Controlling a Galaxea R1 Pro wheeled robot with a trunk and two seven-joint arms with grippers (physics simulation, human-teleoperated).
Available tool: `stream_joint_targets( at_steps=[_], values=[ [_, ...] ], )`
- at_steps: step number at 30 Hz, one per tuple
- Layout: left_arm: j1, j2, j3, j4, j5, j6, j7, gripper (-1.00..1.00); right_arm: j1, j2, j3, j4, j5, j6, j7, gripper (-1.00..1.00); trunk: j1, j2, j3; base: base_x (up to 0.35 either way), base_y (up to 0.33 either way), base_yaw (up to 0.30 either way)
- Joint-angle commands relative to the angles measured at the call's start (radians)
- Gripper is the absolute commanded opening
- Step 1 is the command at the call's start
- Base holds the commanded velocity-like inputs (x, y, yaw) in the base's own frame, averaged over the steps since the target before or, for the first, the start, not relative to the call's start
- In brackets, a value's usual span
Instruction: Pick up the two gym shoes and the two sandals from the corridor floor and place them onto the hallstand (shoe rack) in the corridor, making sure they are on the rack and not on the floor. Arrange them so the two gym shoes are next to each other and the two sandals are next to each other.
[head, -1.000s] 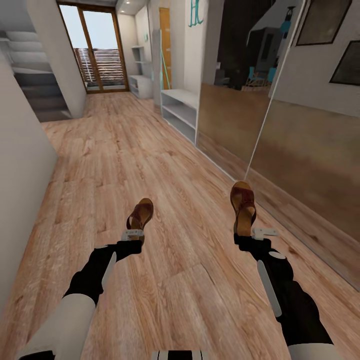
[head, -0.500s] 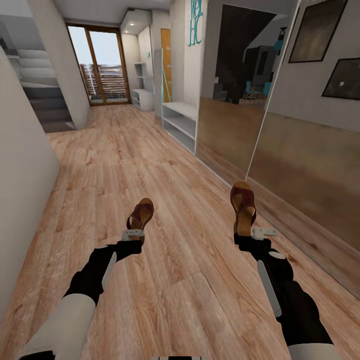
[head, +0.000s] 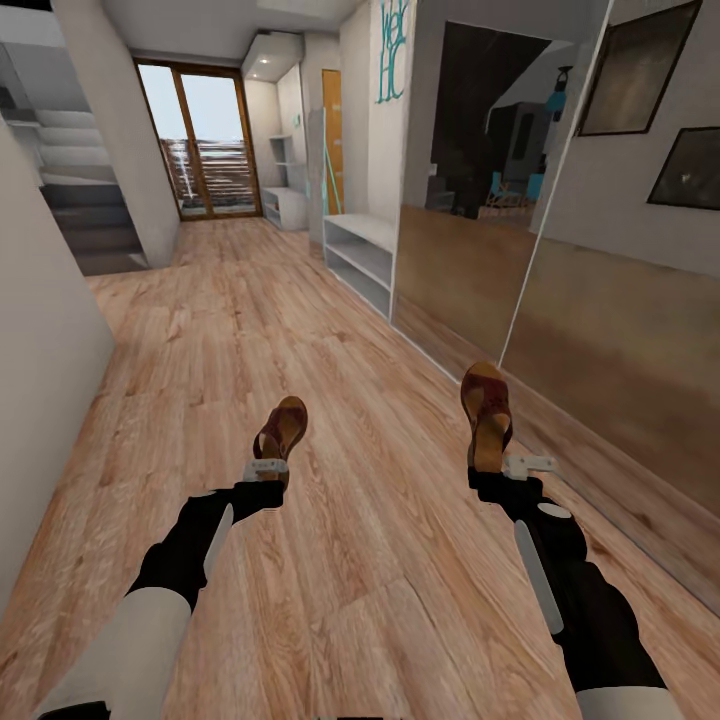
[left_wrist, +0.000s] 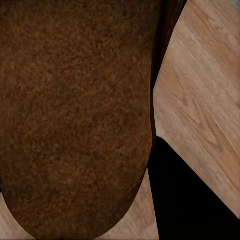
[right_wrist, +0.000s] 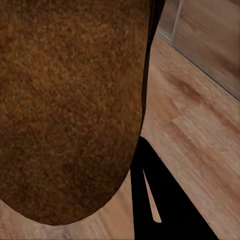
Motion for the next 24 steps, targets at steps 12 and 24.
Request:
stream_joint_targets(
  at_steps=[12,24],
  values=[
    [-0.001,-0.003,0.005,-0.002,-0.012,0.004,-0.010,-1.00,-0.001,0.000,0.001,-0.001,-0.011,0.005,-0.010,-1.00,0.000,0.000,0.001,0.347,0.000,0.118],
    [-0.001,-0.005,0.005,0.000,-0.011,0.004,-0.010,-1.00,-0.001,0.000,0.001,-0.001,-0.011,0.005,-0.010,-1.00,0.000,0.000,0.006,0.347,0.000,0.285]
  ],
)
